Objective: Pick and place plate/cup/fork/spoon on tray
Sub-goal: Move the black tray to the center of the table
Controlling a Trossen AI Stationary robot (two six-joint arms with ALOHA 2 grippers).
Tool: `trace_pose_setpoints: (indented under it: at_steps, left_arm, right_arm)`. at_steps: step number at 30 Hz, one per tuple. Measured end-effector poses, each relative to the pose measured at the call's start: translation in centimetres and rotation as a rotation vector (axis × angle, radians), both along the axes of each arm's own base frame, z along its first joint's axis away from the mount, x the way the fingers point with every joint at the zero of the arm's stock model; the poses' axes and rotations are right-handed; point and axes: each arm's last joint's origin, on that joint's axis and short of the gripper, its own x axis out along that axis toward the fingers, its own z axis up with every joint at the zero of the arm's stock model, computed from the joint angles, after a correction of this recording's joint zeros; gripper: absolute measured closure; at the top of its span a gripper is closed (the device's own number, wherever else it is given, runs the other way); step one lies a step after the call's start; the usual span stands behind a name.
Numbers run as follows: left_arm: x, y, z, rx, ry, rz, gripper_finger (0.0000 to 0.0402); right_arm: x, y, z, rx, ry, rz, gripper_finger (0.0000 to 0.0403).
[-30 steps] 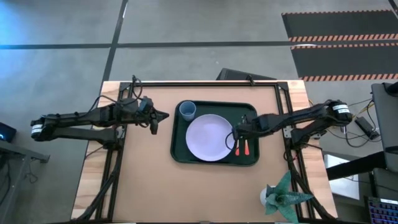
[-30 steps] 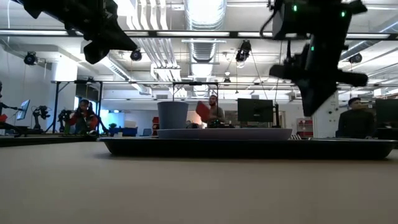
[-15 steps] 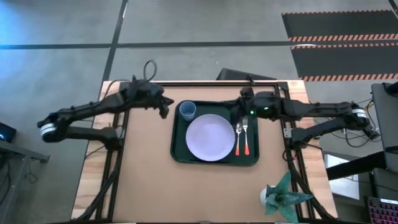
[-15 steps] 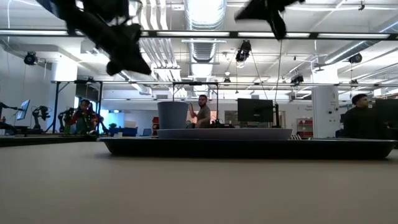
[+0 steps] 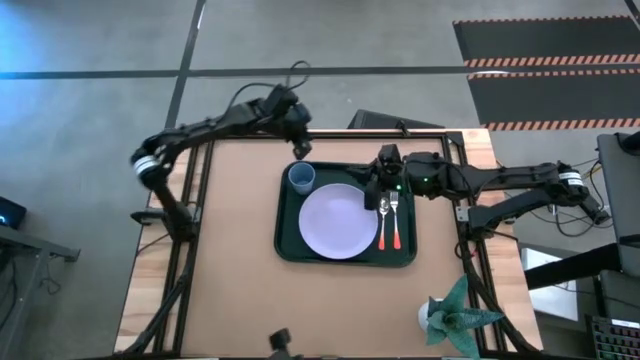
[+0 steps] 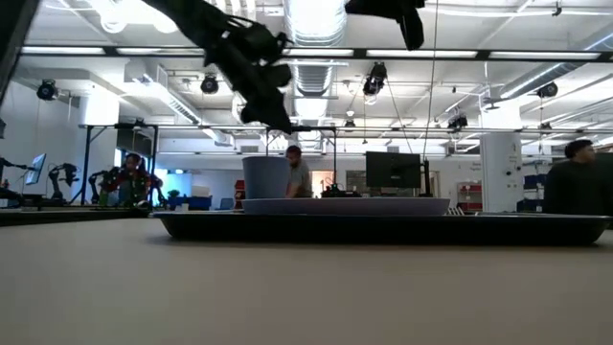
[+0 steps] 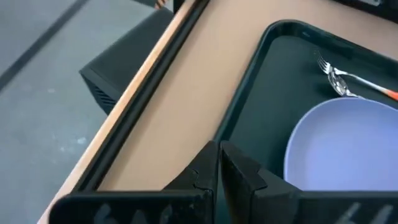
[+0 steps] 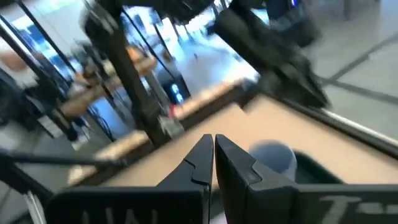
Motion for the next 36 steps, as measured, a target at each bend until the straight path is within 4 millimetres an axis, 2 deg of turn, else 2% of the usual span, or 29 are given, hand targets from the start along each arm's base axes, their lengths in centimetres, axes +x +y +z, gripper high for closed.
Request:
trace_pose_setpoints:
  at_steps: [3, 7, 11, 14, 21, 25, 36]
  left_arm:
    - [2.0, 1.3, -0.7, -0.034, 0.013, -0.021, 0.0402]
    - [4.0, 2.4, -1.9, -0.074, 0.028, -0.043, 0.0402]
    - [5.4, 2.9, -4.3, -0.141, 0.104, -0.056, 0.0402]
    - [6.4, 2.8, -6.3, -0.173, 0.151, -0.07, 0.0402]
    - [8.0, 2.7, -8.8, -0.129, 0.182, -0.064, 0.0402]
    - [8.5, 3.1, -9.4, -0.097, 0.164, -0.05, 0.0402]
    - [8.9, 3.3, -12.0, -0.146, 0.246, -0.042, 0.0402]
  right_arm:
    - [0.2, 0.1, 1.4, -0.061, -0.124, 0.027, 0.0394]
    - [-0.4, 0.5, 3.8, -0.182, -0.322, 0.15, 0.0394]
    - [-1.4, 0.7, 5.1, -0.226, -0.395, 0.185, 0.0394]
    - [-1.8, 0.7, 5.3, -0.226, -0.401, 0.183, 0.0394]
    - [-1.7, 0.9, 5.2, -0.213, -0.401, 0.199, 0.0394]
    - [-1.6, 1.2, 5.1, -0.209, -0.396, 0.214, 0.0394]
    - [-1.6, 2.5, 5.2, -0.194, -0.414, 0.253, 0.0394]
